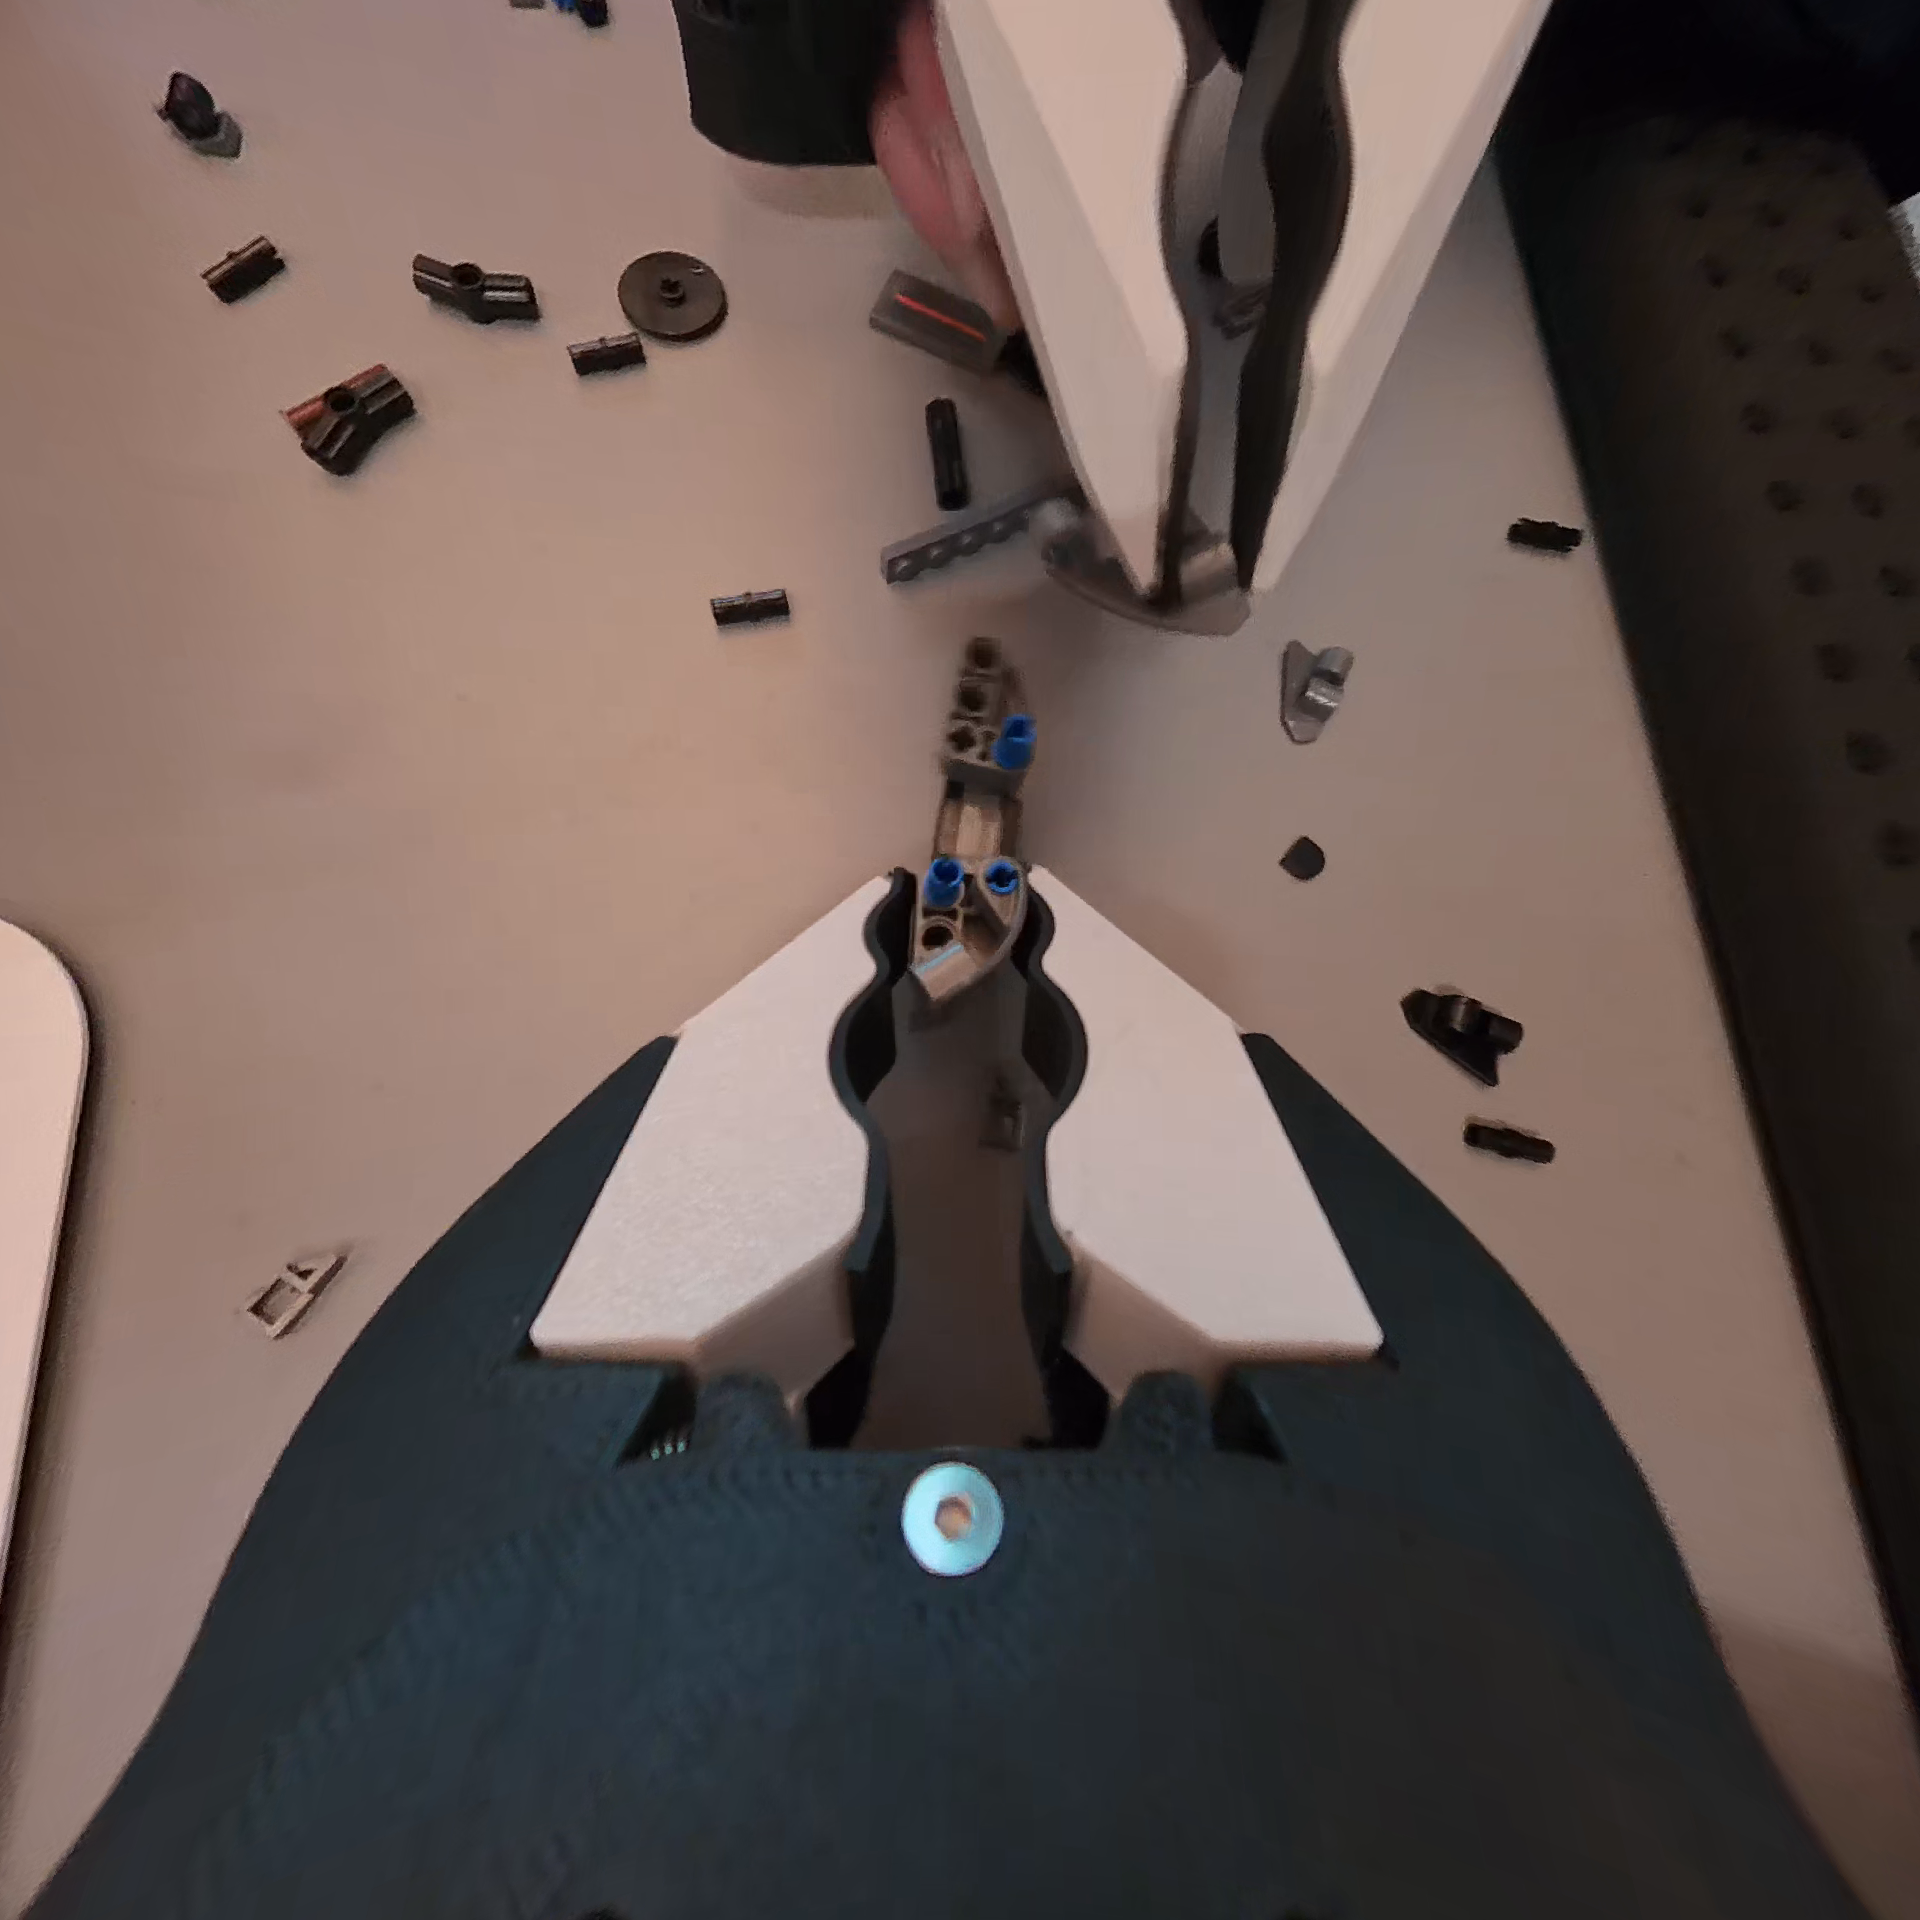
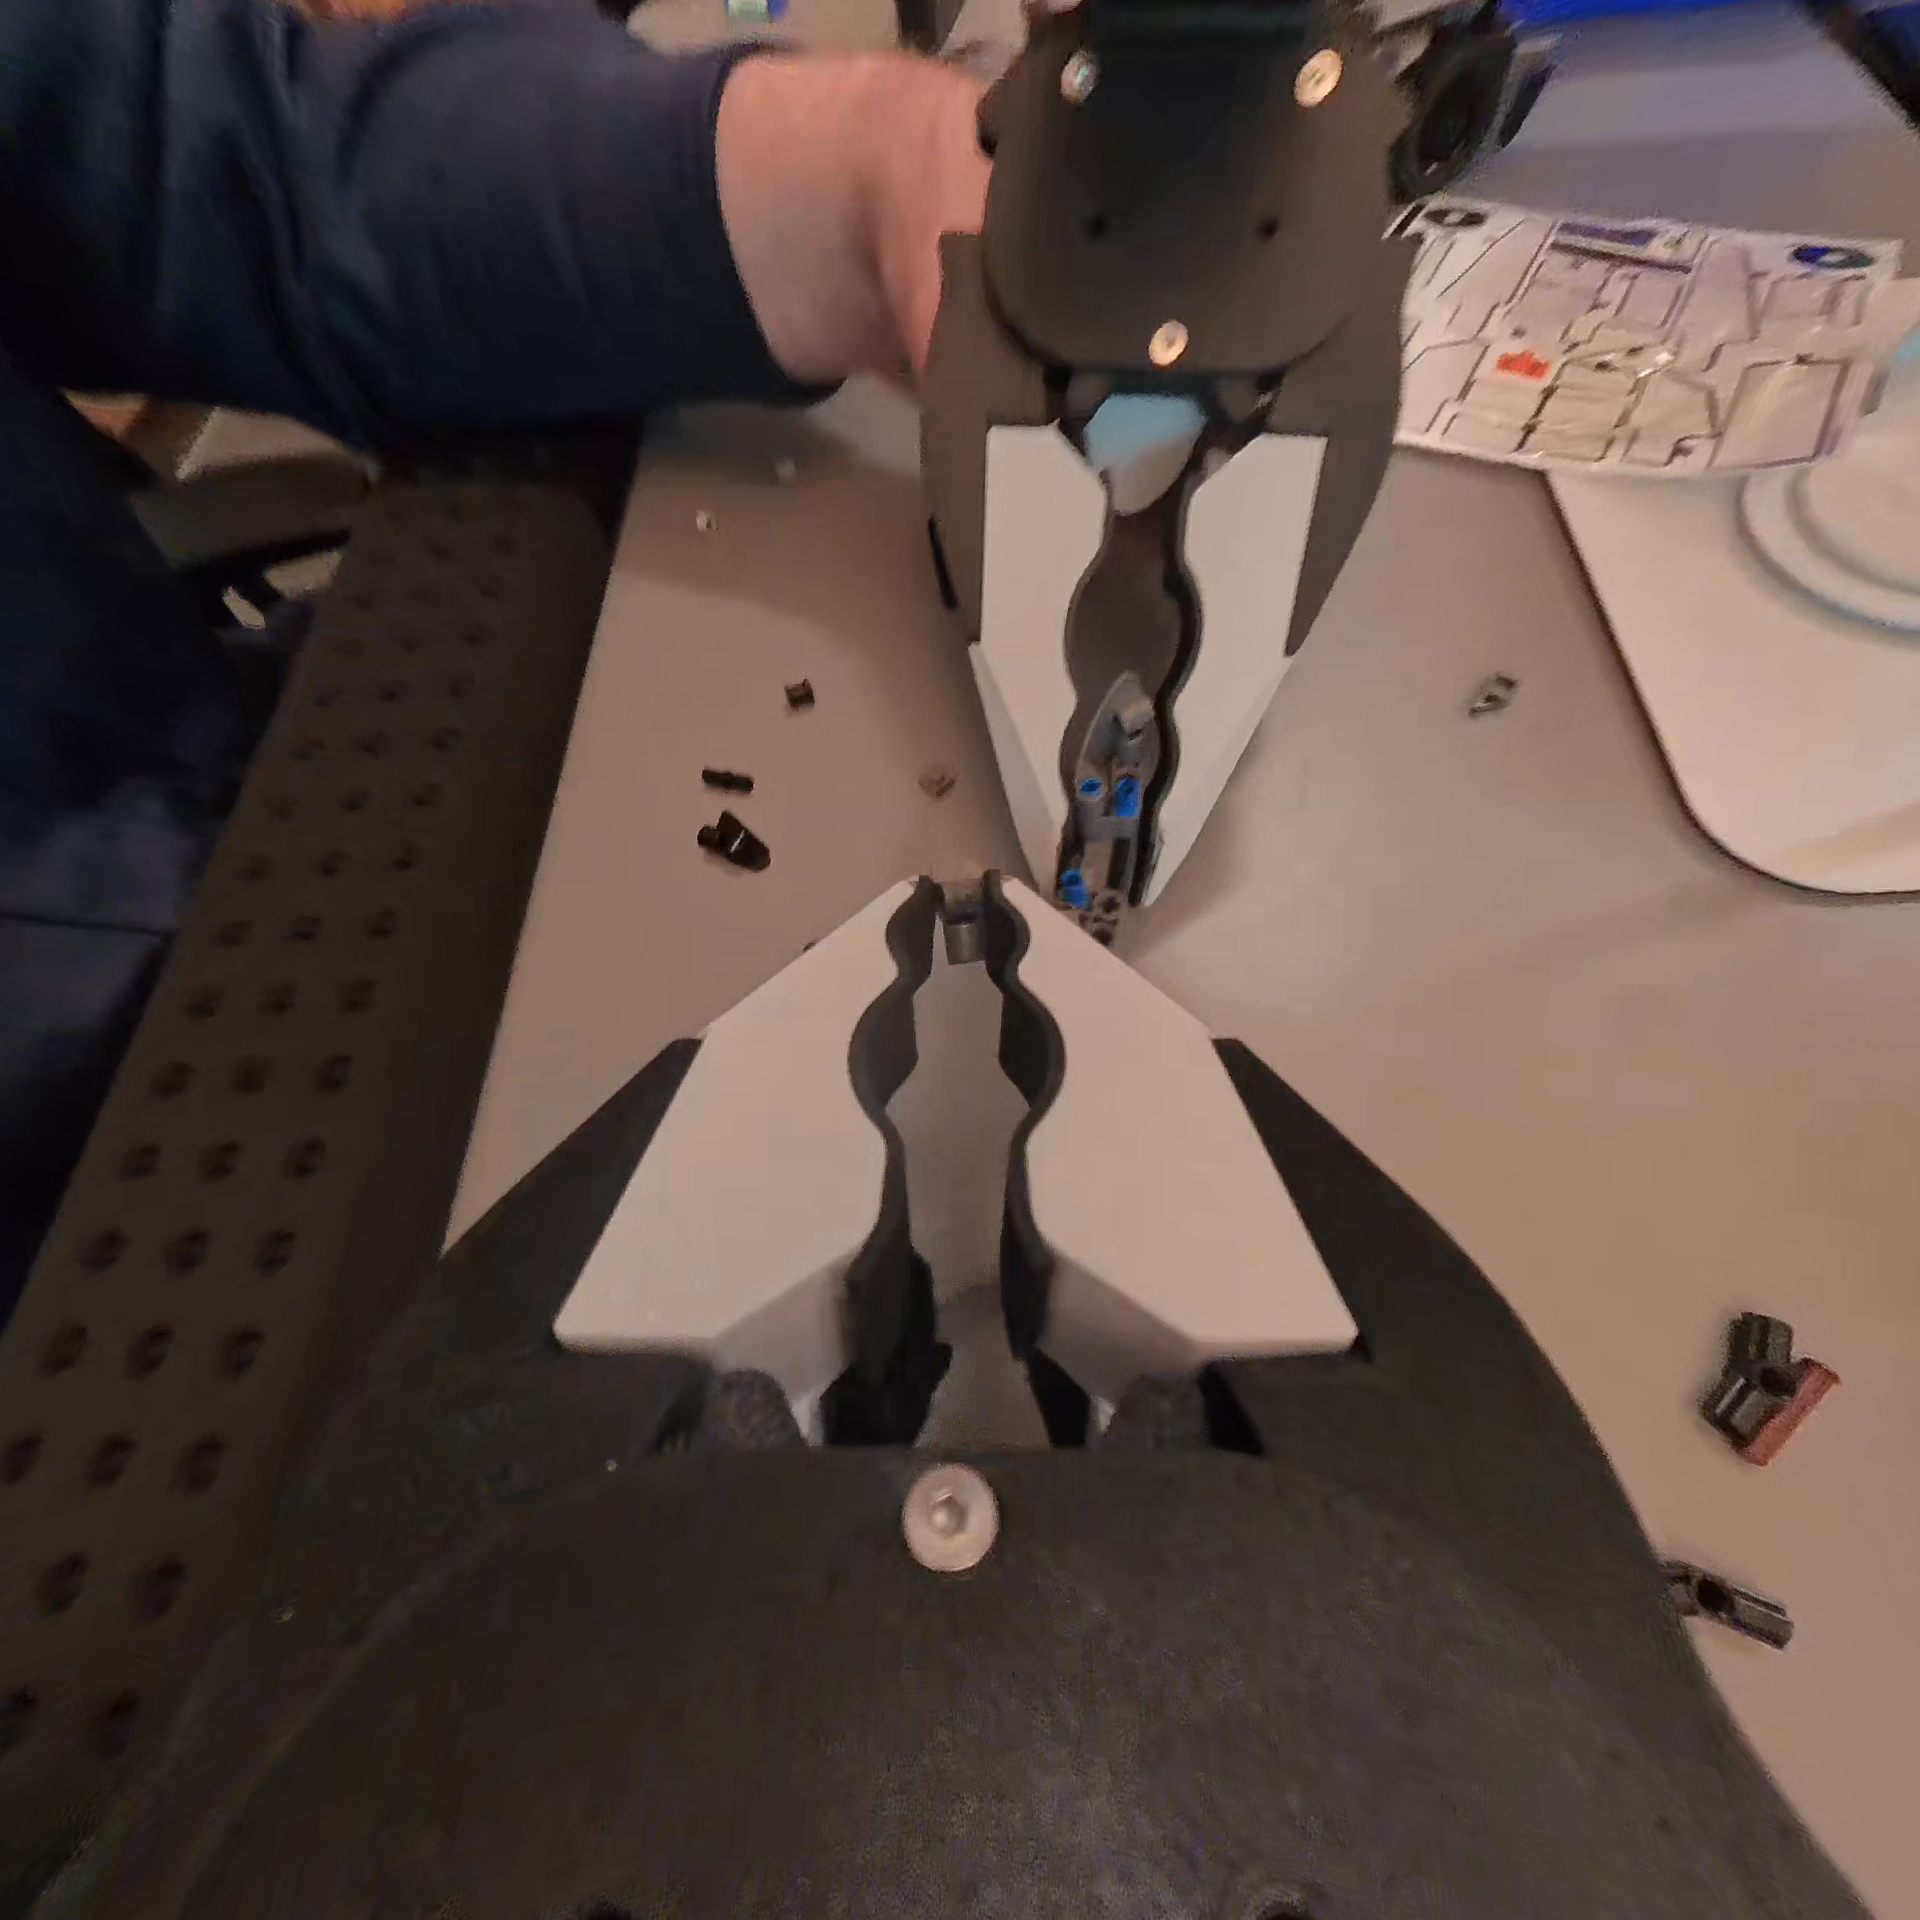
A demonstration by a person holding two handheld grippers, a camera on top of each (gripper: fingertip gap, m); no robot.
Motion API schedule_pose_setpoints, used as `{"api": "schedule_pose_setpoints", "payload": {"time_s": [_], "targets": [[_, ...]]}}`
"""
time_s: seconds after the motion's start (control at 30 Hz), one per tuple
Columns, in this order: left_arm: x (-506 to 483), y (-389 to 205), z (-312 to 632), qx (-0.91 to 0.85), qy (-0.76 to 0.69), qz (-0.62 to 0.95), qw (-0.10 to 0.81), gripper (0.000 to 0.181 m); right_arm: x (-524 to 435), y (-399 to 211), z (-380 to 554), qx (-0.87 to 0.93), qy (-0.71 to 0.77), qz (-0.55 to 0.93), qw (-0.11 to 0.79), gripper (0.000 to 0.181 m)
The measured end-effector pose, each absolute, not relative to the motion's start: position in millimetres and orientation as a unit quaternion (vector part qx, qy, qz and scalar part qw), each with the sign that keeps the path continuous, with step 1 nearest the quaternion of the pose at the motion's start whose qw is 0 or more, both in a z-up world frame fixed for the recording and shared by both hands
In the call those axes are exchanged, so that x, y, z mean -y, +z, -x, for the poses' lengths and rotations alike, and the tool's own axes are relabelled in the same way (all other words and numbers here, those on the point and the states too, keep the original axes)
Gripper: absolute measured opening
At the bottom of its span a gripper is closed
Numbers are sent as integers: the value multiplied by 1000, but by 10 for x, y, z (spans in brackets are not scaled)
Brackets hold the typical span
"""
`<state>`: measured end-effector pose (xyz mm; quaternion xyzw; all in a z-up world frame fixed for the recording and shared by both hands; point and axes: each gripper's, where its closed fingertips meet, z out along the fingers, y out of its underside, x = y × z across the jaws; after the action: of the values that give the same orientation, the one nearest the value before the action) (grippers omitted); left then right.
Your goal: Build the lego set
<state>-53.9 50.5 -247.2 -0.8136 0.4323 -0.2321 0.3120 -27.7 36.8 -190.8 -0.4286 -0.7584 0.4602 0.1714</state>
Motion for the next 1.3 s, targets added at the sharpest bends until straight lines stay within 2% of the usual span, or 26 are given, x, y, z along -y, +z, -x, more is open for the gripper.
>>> {"api": "schedule_pose_setpoints", "payload": {"time_s": [0.37, 0.6, 0.77, 0.97, 1.3], "targets": [[-577, -2423, 440, -448, -217, 794, 350, 27, -453, -1899, 390, 723, 500, 447, 169, 7], [-620, -2351, 387, -460, -201, 776, 382, 19, -449, -1919, 444, 711, 514, 453, 158, 7], [-656, -2267, 349, -454, -204, 766, 408, 25, -426, -1961, 450, 719, 505, 452, 155, 7], [-639, -2260, 295, -467, -202, 752, 419, 21, -411, -1973, 433, 722, 503, 451, 148, 7], [-648, -2233, 277, -477, -188, 741, 434, 28, -387, -1962, 403, 720, 512, 452, 126, 7]]}}
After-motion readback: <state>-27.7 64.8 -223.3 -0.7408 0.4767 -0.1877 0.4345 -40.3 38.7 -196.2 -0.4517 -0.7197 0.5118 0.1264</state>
